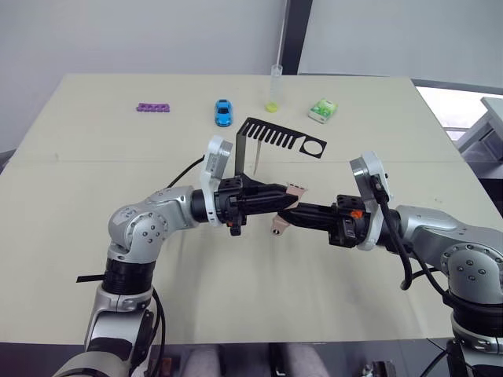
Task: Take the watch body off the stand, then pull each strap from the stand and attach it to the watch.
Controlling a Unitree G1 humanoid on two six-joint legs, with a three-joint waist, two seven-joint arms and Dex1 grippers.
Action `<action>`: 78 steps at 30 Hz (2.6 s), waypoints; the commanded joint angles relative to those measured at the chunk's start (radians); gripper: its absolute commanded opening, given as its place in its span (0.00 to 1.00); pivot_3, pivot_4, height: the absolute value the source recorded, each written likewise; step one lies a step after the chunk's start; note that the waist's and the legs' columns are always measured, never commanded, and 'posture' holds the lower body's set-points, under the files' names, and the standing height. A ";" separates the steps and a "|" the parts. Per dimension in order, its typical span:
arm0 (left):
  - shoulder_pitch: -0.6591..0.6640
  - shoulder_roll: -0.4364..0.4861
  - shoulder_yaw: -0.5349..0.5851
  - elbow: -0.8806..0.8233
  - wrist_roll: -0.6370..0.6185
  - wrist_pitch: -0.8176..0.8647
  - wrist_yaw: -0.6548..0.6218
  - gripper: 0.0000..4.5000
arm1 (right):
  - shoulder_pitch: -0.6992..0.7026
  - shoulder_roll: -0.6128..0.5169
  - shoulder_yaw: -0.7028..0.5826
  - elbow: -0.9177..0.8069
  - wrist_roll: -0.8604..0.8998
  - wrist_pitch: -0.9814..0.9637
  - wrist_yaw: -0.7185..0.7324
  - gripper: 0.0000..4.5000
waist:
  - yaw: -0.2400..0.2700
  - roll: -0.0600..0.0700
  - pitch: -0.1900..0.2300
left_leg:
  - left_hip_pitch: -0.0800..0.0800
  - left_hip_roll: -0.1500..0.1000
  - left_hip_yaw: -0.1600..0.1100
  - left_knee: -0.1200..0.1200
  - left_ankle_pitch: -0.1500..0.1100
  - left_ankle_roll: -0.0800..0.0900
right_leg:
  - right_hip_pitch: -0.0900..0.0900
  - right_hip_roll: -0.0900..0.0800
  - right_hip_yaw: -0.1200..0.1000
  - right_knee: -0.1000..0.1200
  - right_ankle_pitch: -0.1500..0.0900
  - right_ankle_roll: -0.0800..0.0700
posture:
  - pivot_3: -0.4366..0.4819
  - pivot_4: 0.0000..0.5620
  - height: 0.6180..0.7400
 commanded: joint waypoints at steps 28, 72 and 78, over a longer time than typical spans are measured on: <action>-0.021 0.011 0.001 -0.033 -0.044 0.020 -0.011 0.20 | -0.012 0.008 -0.016 -0.008 0.027 -0.014 -0.010 0.00 | 0.000 0.000 0.000 | 0.000 0.000 0.000 0.000 0.000 0.000 | 0.000 0.000 0.000 0.000 0.000 0.000 | 0.48 0.27 1.00; 0.005 -0.010 0.022 0.002 -0.131 0.031 -0.015 0.61 | -0.012 -0.012 -0.043 -0.003 0.070 -0.008 -0.040 0.00 | 0.000 0.000 0.000 | 0.000 0.000 0.000 0.000 0.000 0.000 | 0.000 0.000 0.000 -0.001 0.000 0.000 | 0.48 0.27 1.00; 0.001 -0.016 0.017 0.009 -0.127 0.021 -0.011 0.47 | -0.013 -0.014 -0.044 -0.002 0.075 -0.008 -0.041 0.00 | 0.000 0.000 0.000 | 0.000 0.000 0.000 0.000 0.000 0.000 | 0.000 0.000 0.000 -0.002 0.000 0.000 | 0.48 0.27 1.00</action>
